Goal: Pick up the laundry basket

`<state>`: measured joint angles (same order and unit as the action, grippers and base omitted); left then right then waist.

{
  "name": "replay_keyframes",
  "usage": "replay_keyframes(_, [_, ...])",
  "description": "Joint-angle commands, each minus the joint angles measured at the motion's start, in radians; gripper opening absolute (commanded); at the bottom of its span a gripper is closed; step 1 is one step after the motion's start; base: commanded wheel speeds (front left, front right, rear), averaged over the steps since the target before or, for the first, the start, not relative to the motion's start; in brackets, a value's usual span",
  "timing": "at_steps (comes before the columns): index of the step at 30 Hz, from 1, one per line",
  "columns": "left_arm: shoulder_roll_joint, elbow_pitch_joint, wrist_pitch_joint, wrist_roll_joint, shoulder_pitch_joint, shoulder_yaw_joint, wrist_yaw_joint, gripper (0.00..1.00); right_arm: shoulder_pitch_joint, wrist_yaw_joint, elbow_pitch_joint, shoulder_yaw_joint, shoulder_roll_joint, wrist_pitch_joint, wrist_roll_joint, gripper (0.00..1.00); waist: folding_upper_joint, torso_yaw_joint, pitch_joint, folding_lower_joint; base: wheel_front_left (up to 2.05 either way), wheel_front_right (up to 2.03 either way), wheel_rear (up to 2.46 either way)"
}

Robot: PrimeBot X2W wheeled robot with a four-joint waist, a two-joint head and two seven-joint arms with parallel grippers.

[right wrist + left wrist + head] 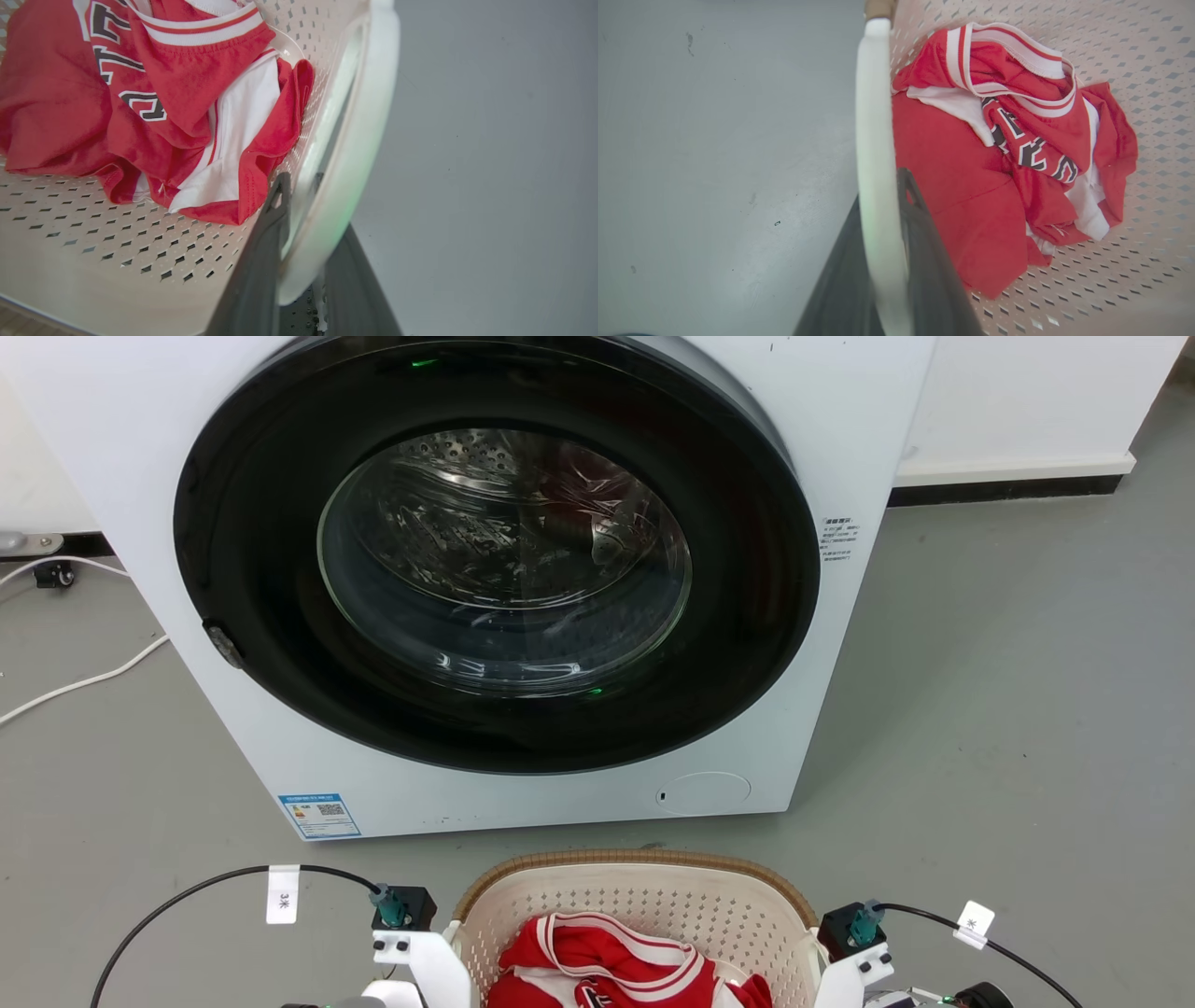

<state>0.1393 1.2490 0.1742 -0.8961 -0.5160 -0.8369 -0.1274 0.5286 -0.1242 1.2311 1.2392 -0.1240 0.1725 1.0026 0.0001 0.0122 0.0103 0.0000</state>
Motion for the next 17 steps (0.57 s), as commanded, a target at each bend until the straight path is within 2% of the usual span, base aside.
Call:
replay_keyframes(1, [-0.003, -0.008, -0.010, -0.005, -0.023, -0.005, -0.005, 0.00, 0.005, -0.012, -0.001, 0.011, 0.003, 0.000, -0.003, 0.00, -0.0001, 0.000, 0.000, 0.0000, 0.00, 0.00, 0.00])
replay_keyframes(17, [0.000, -0.003, -0.017, -0.037, -0.025, -0.039, -0.005, 0.00, -0.002, -0.012, -0.005, 0.028, 0.000, -0.003, 0.013, 0.00, -0.0001, 0.000, -0.001, 0.0000, 0.00, 0.00, 0.00])
